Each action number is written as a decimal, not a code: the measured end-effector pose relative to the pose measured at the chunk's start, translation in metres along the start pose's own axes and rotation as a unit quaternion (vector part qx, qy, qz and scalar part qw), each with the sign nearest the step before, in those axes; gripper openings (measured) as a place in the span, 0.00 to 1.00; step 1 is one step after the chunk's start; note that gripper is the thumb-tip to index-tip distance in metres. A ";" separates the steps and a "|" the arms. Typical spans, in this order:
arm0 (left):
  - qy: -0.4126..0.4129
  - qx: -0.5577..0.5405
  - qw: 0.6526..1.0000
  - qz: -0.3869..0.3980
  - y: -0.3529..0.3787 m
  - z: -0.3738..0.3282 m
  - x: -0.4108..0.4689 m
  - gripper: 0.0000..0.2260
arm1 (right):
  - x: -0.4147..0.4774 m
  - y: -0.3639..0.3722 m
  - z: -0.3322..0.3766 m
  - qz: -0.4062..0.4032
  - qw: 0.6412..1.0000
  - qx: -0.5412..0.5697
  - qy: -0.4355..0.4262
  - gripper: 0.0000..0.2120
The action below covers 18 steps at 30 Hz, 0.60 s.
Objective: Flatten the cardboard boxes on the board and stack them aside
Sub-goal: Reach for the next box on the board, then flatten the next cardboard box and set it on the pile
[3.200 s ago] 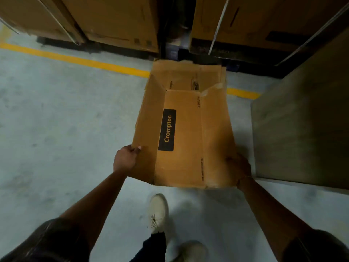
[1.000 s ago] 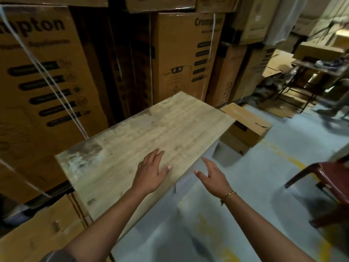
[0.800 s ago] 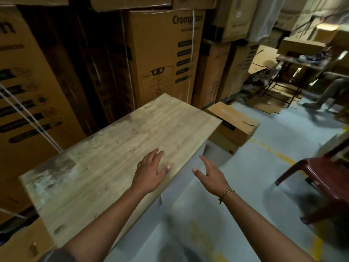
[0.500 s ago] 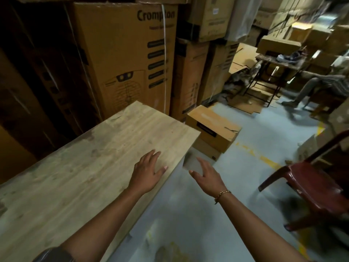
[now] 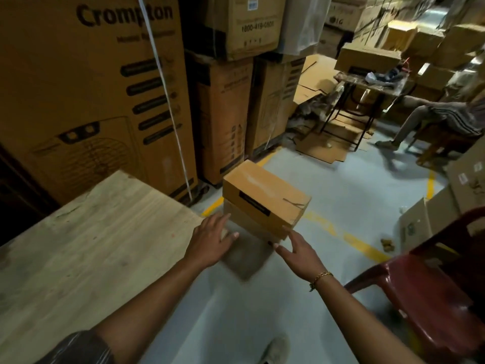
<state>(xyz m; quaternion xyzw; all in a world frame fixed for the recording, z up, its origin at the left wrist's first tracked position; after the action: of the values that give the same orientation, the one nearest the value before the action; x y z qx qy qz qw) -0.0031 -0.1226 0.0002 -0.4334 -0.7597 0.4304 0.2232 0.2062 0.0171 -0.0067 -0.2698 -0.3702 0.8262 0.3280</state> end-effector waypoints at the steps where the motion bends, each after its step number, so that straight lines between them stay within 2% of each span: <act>1: -0.010 -0.004 1.000 0.000 0.009 -0.011 0.023 0.29 | 0.021 -0.014 -0.013 0.005 1.000 -0.003 0.002 0.32; 9: -0.083 -0.037 0.996 0.012 0.066 -0.089 0.163 0.29 | 0.169 -0.106 -0.092 0.080 0.996 -0.037 -0.009 0.29; 18: -0.163 -0.062 0.985 0.007 0.130 -0.086 0.298 0.28 | 0.336 -0.130 -0.138 0.141 0.989 -0.035 -0.030 0.28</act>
<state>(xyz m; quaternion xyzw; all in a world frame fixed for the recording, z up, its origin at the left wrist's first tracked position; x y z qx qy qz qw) -0.0372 0.2032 -0.0744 -0.3761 -0.8078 0.4490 0.0663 0.1309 0.3925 -0.0522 -0.3059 -0.3669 0.8583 0.1874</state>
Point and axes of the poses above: each hand's wrist, its own x-axis towards the middle knuckle, its own y-axis out of the palm, z = x × y, the point moved 7 cm from there along x, towards the middle knuckle, and after that the axes turned 3 degrees about -z, right-handed, at the moved point
